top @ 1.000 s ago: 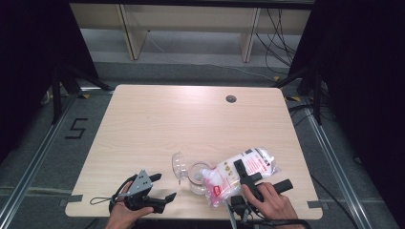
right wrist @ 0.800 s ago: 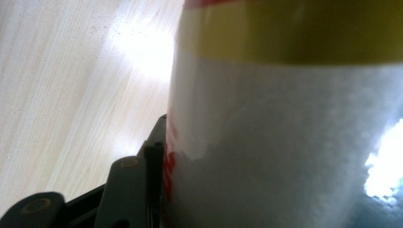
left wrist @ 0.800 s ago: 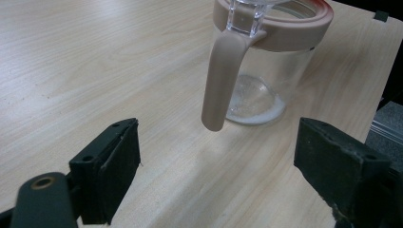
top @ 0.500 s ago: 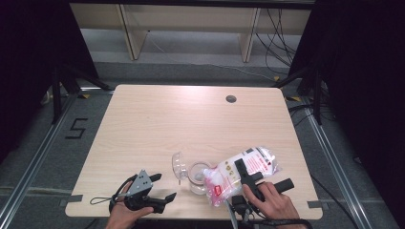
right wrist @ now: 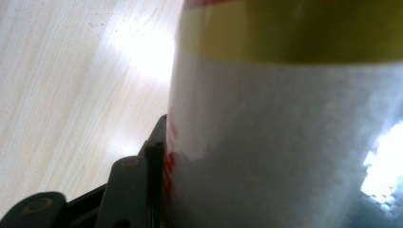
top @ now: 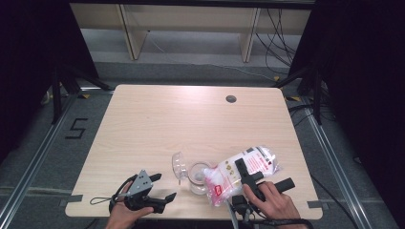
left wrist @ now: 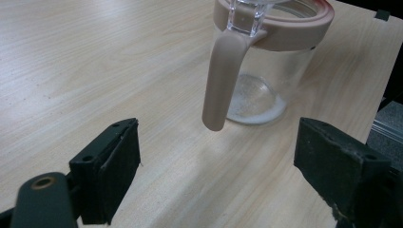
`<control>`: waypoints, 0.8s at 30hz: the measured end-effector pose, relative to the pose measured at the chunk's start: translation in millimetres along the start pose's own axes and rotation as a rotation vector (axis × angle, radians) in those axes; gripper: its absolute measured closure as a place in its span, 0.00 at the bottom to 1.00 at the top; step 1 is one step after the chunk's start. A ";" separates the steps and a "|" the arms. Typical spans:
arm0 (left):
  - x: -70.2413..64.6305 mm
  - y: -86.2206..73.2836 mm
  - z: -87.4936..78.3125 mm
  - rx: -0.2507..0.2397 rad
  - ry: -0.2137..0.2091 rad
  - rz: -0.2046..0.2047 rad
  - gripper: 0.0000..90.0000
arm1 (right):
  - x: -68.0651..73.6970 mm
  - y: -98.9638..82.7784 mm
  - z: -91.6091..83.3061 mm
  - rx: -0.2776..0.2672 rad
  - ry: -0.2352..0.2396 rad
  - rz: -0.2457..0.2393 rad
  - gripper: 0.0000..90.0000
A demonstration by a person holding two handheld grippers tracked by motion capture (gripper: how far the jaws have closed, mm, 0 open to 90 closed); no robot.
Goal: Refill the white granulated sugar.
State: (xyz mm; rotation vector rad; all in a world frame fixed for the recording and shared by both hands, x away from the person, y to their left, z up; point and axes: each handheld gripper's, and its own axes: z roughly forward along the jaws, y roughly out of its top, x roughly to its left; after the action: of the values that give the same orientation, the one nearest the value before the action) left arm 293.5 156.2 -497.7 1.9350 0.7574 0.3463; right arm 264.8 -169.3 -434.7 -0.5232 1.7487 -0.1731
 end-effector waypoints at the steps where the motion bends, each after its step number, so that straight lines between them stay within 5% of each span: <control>1: 0.0 0.0 -0.1 0.000 0.000 0.000 0.17 | -0.1 0.0 -0.1 0.001 0.000 0.001 0.57; 10: -1.8 -0.2 0.0 0.001 0.004 -0.025 0.17 | -3.1 -2.3 -0.7 -0.002 -0.007 -0.007 0.58; 13: -1.3 -0.1 0.1 0.002 0.004 -0.018 0.17 | -0.3 -3.7 -1.4 0.010 -0.003 0.031 0.58; 16: -1.8 -0.3 0.1 0.002 0.004 -0.024 0.17 | -3.4 -4.2 -0.1 -0.003 -0.008 -0.018 0.58; 24: -2.1 -0.3 -0.2 0.008 0.009 -0.022 0.17 | -3.7 -6.2 -1.8 0.015 -0.007 0.006 0.58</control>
State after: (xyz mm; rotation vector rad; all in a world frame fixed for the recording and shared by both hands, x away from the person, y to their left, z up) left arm 291.8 155.1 -497.6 1.9320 0.7869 0.3392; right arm 265.3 -173.4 -428.6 -0.5067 1.7411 -0.1800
